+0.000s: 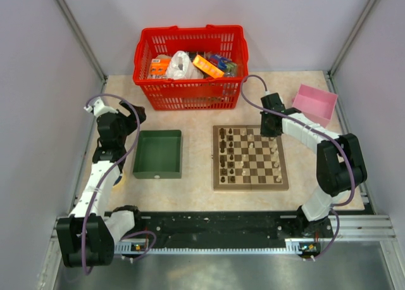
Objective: Set up the chess pieces on the board
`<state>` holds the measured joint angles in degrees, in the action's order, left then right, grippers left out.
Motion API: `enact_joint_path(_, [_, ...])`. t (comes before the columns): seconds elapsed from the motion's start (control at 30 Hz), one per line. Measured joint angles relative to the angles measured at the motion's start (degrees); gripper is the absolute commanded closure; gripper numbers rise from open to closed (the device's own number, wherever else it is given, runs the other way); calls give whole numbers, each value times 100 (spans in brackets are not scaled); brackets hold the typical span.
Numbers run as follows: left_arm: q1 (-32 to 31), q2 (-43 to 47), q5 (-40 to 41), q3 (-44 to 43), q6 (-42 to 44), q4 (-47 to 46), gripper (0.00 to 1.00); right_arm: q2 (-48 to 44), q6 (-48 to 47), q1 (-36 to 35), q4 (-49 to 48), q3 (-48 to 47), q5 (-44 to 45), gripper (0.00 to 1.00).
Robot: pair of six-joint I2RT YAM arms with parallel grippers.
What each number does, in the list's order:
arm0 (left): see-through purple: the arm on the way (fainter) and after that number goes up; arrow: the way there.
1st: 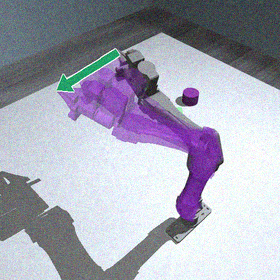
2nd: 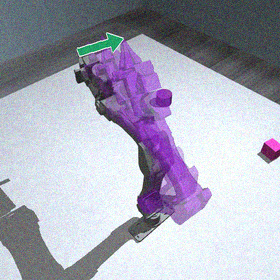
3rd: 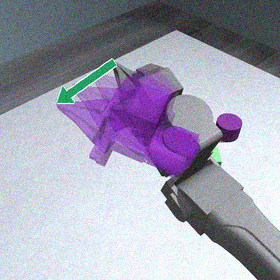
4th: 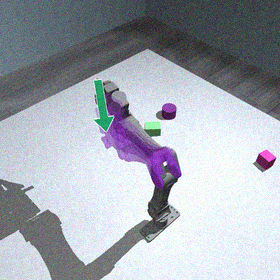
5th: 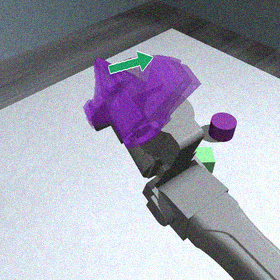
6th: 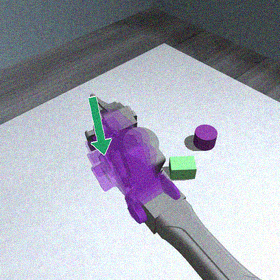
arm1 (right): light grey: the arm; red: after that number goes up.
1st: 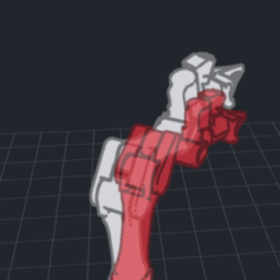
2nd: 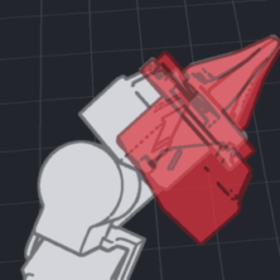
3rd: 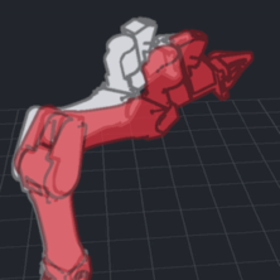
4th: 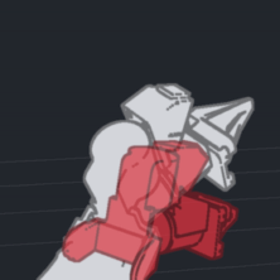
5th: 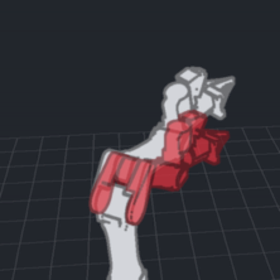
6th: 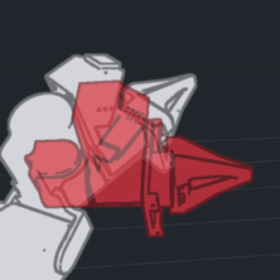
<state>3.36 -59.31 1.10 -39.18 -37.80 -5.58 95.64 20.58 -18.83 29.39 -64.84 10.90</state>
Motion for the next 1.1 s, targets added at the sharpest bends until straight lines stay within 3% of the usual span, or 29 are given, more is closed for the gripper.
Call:
enact_joint_path(0.17, [0,0,-2,0,-2,0,1,0,-4,7,-7,33,-2,76])
enact_joint_path(0.6, [2,-11,-22,0,-2,-24,1,-151,-122,26,79,46,-214,69])
enact_joint_path(1.1, [4,-11,-24,0,-9,-46,1,-610,-146,-98,146,-208,-697,67])
